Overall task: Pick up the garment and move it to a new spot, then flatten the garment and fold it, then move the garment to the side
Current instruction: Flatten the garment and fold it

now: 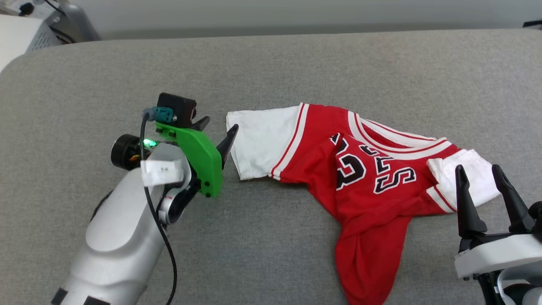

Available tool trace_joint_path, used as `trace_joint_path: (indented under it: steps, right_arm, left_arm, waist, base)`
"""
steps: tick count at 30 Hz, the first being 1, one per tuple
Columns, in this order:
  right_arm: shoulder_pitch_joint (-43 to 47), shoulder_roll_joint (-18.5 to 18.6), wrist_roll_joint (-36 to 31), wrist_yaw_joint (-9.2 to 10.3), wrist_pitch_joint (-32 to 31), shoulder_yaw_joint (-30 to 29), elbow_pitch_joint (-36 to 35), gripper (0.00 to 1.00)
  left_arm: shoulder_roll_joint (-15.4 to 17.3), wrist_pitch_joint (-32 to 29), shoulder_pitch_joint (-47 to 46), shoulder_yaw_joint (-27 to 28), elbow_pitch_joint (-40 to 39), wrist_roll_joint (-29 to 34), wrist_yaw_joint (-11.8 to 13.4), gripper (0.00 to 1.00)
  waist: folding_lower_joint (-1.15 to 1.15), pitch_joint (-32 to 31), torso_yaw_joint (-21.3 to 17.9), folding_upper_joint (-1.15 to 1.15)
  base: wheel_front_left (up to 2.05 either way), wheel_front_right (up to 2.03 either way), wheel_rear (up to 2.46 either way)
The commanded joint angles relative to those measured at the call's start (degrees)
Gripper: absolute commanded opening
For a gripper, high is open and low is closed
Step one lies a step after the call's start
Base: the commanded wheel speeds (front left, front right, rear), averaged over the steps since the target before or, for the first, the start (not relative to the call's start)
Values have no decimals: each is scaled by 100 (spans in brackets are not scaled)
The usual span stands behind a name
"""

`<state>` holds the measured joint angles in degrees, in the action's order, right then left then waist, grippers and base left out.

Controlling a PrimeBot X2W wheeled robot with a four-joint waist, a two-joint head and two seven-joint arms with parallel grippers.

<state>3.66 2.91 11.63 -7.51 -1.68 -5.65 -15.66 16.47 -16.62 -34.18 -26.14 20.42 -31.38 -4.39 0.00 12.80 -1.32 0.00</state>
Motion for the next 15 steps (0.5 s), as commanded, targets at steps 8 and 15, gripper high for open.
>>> trace_joint_path:
  steps: [8, 15]
  right_arm:
    - [-369, -2, 186, 2, 205, 180, 250, 100]
    - [-513, -2, 334, 2, 349, 255, 478, 100]
  left_arm:
    - [68, -1045, -1066, -211, 1126, -298, -218, 100]
    - [144, -1725, -1519, -554, 2162, -387, -287, 100]
  waist:
    - [0, 795, -686, 0]
    - [0, 986, -898, 0]
  base:
    - [0, 0, 0]
    - [0, 0, 0]
